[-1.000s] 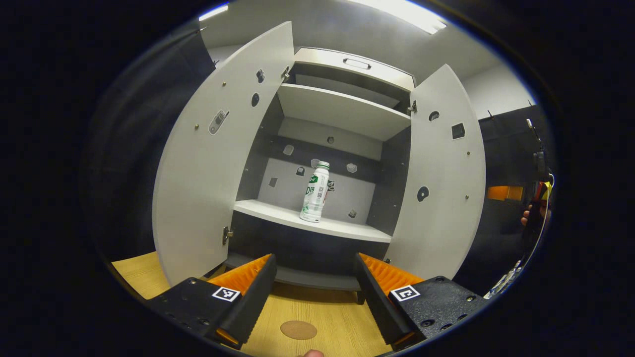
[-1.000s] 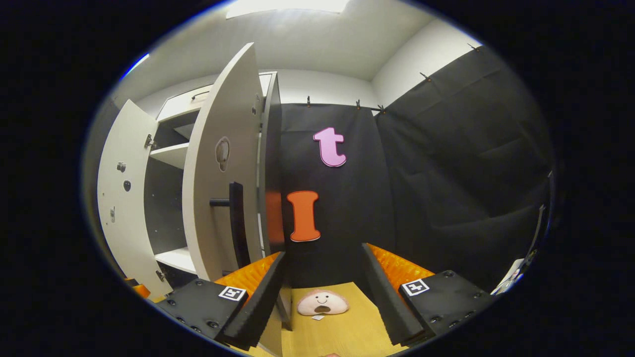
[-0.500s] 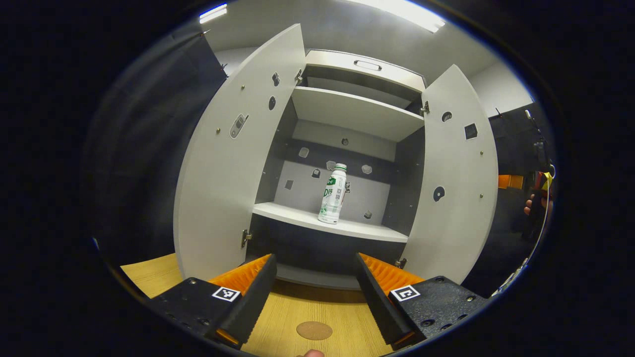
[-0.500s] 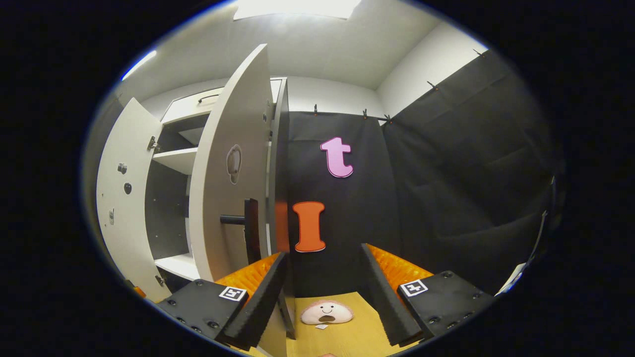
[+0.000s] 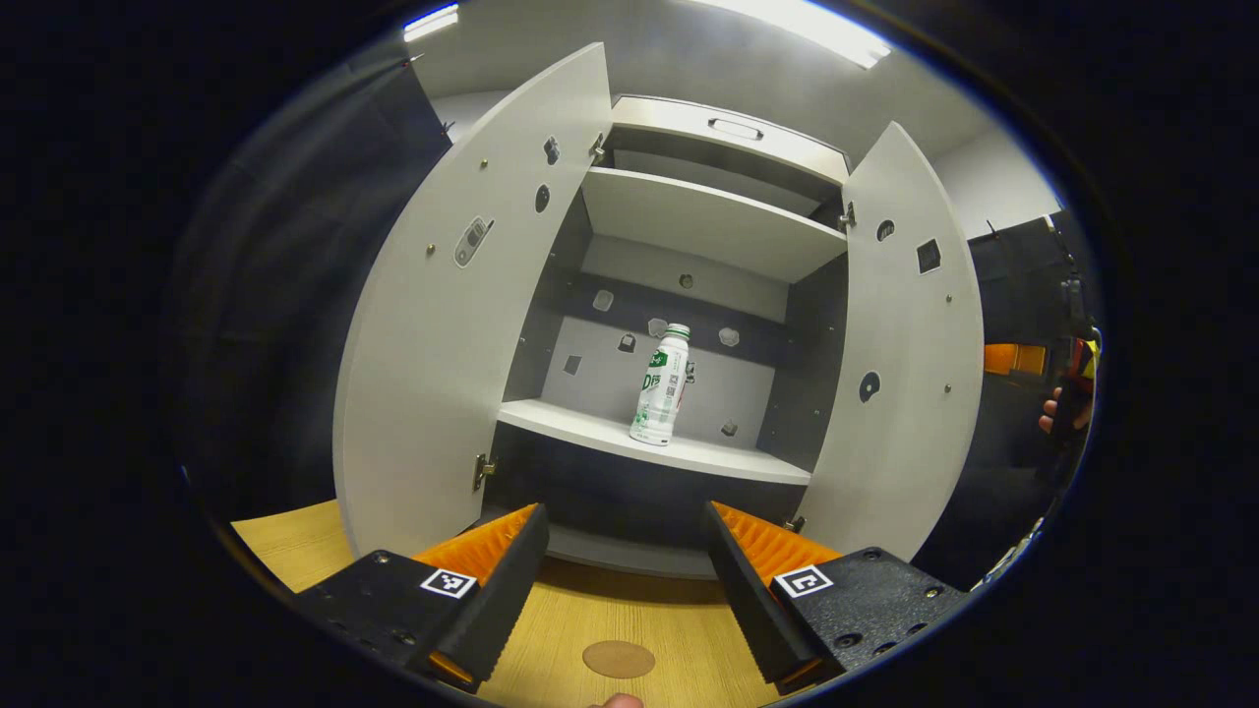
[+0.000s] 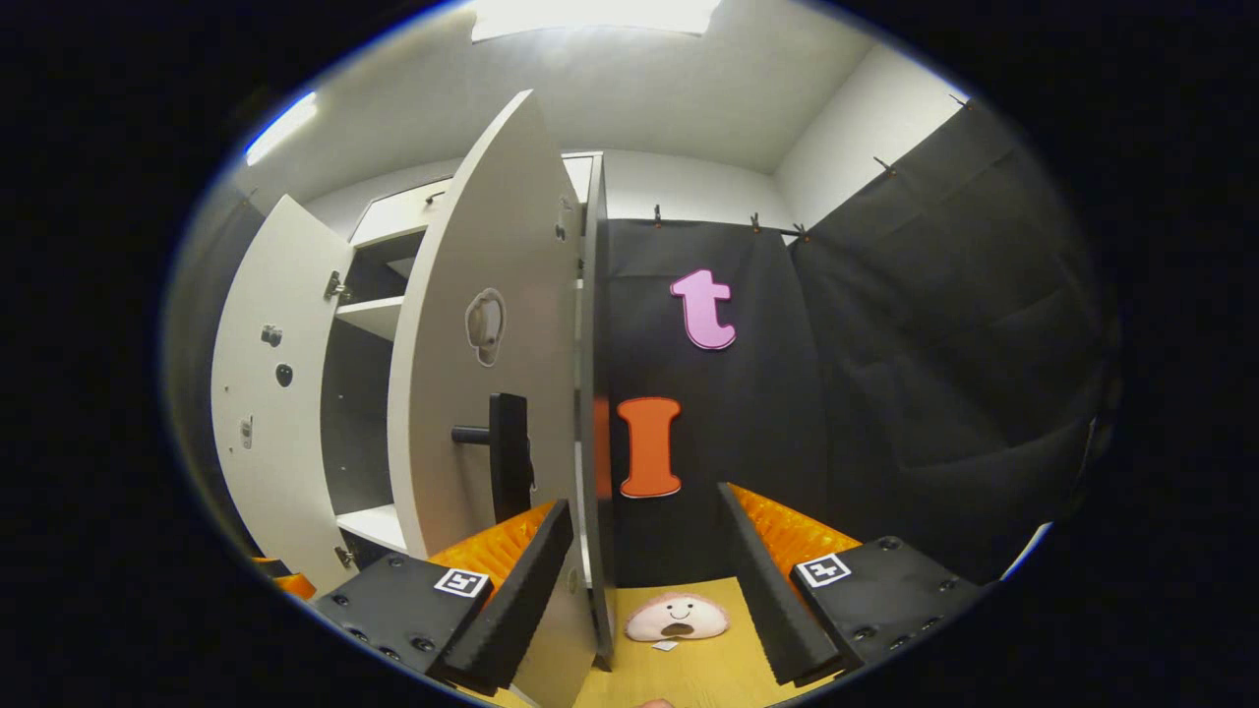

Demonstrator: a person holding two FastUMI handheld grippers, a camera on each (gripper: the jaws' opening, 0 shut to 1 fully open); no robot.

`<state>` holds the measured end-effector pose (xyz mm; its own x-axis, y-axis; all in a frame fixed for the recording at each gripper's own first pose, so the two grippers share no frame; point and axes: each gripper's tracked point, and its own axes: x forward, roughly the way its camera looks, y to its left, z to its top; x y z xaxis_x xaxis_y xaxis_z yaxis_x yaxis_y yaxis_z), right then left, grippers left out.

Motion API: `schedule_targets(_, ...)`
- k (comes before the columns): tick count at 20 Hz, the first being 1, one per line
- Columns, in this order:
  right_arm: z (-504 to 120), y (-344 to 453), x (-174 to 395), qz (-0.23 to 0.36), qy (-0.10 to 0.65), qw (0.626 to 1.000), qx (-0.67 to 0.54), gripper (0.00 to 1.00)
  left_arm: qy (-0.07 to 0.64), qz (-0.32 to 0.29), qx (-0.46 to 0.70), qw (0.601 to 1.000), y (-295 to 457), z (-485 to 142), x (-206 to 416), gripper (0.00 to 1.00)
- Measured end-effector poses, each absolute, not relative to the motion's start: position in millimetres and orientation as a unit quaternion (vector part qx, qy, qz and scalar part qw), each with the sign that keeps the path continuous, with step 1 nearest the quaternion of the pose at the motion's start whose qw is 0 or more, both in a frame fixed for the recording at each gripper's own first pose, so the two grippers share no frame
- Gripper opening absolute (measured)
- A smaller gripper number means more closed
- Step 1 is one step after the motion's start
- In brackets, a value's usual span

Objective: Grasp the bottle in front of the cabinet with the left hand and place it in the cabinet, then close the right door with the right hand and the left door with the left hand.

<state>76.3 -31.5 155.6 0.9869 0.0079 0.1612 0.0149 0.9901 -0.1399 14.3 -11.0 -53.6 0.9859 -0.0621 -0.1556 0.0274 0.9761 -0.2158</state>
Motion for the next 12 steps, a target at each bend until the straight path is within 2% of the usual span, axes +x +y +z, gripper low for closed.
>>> schedule_targets(2, 151.1, -8.3, 77.7, 0.016, -0.076, 0.994, -0.07, 0.97, 0.079, -0.019, -0.101, 0.992, -5.3, -52.4, 14.3, 0.98)
schedule_targets(3, 149.4, 3.9, 80.4, 0.026, -0.075, 0.995, -0.068, 0.97, 0.077, -0.015, -0.097, 0.992, -1.3, -50.9, 14.1, 0.95)
schedule_targets(12, 138.7, 72.1, 107.7, 0.077, -0.06, 0.992, -0.073, 0.97, 0.064, 0.034, -0.075, 0.994, 48.1, -43.3, 11.6, 0.95)
